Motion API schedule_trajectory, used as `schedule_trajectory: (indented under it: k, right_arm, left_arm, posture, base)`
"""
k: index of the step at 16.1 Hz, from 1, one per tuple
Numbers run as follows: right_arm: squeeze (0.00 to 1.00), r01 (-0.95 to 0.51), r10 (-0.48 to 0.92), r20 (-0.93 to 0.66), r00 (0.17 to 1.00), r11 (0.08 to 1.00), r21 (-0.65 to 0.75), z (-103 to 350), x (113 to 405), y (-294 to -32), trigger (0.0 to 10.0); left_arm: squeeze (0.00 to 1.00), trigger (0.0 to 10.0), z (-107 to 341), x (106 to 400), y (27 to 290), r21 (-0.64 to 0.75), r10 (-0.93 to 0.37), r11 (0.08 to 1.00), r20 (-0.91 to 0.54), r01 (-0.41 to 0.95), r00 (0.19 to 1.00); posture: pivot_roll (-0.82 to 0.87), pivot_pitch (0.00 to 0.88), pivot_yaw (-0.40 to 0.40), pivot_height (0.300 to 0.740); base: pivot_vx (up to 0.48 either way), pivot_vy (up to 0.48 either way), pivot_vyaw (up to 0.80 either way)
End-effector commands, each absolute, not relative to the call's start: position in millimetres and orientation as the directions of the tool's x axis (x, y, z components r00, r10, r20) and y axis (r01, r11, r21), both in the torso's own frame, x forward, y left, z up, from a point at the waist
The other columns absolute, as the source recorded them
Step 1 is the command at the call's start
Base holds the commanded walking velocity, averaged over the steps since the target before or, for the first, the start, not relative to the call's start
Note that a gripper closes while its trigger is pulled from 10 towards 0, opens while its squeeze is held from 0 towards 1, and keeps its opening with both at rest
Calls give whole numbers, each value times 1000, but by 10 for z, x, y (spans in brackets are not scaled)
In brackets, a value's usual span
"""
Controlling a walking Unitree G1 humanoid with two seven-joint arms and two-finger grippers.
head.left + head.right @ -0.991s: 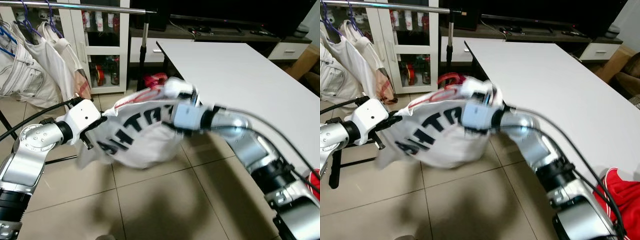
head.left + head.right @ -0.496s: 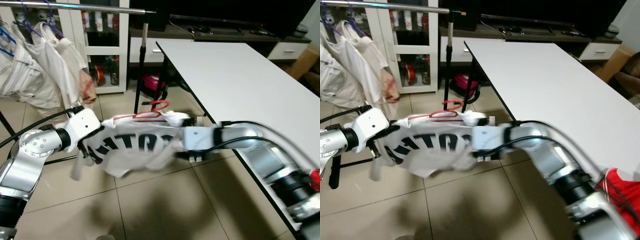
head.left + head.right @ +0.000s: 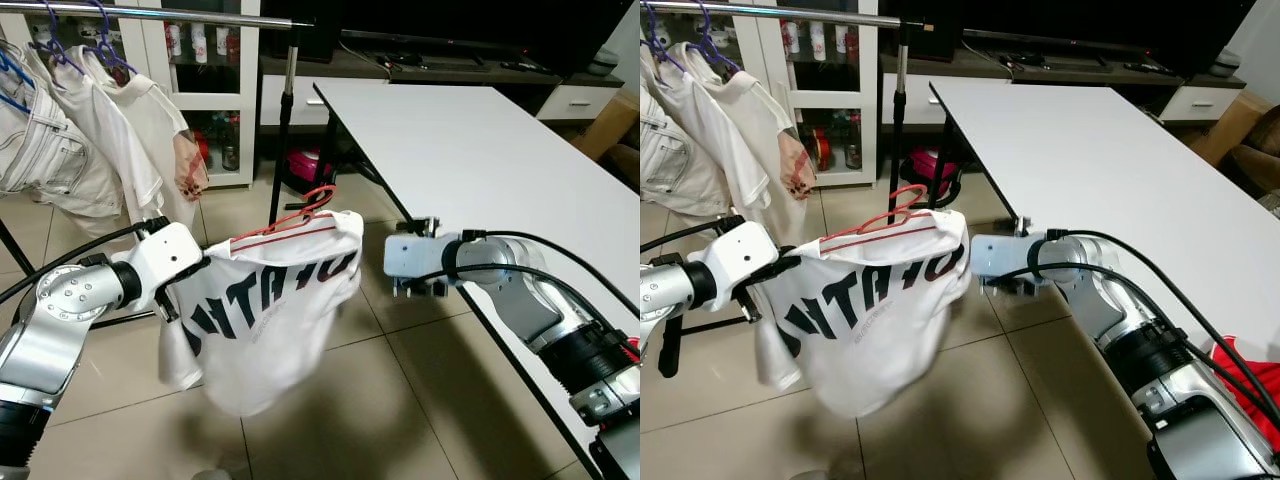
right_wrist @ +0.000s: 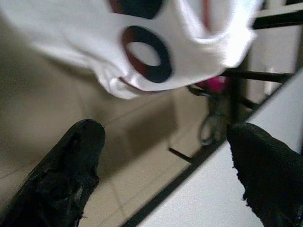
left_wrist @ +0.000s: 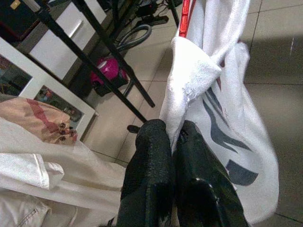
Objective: Hang hanger
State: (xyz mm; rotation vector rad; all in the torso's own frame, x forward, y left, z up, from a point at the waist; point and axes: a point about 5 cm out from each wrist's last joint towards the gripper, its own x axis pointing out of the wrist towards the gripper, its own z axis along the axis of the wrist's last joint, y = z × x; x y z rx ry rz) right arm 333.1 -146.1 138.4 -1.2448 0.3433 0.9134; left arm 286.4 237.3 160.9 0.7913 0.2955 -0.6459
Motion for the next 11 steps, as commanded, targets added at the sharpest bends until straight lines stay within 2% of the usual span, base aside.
schedule_trajectory:
  k: [1, 3, 5, 6, 7, 8, 10, 11]
  right_arm:
    - [0, -784, 453, -679, 578, 75, -617, 1417, 3297, -1460, 10000]
    - [0, -752, 481, -613, 627, 166, -638, 1546, 3364, -1492, 10000]
    - [0, -710, 500, -552, 668, 206, -673, 1623, 3410, -1516, 10000]
    - [0, -678, 526, -486, 698, 265, -686, 1698, 3446, -1516, 10000]
    - [0, -651, 568, -415, 711, 308, -694, 1782, 3462, -1499, 10000]
    - [0, -648, 633, -316, 707, 400, -649, 1912, 3457, -1495, 10000]
    - [0, -657, 655, -275, 704, 454, -602, 1967, 3459, -1549, 10000]
    - [0, -662, 659, -273, 701, 459, -592, 1962, 3457, -1589, 10000]
  left_arm:
    - [0, 0, 1730, 2889, 2335, 585, -447, 534, -417, 611, 791]
    - [0, 0, 1710, 2863, 2322, 548, -493, 528, -424, 648, 760]
    - [0, 0, 1701, 2841, 2359, 517, -507, 542, -429, 663, 748]
    - [0, 0, 1699, 2818, 2386, 493, -529, 545, -426, 678, 734]
    - [0, 0, 1727, 2800, 2394, 435, -568, 581, -388, 687, 726]
    - [0, 0, 1741, 2766, 2479, 409, -573, 591, -395, 695, 719]
    - [0, 0, 1800, 2739, 2551, 368, -588, 621, -365, 692, 722]
    - [0, 0, 1767, 2701, 2620, 389, -559, 588, -440, 710, 703]
  posture:
    - [35, 0, -173, 740]
    - [39, 0, -176, 740]
    - [39, 0, -176, 740]
    - [39, 0, -176, 740]
    - [39, 0, -176, 740]
    - [35, 0, -166, 740]
    - [34, 0, -164, 740]
    - [41, 0, -168, 740]
  base:
    - [0, 0, 0]
    - [0, 0, 0]
    - [0, 0, 0]
    - [0, 0, 0]
    - [0, 0, 0]
    - [0, 0, 0]
    - [0, 0, 0]
    - [0, 0, 0]
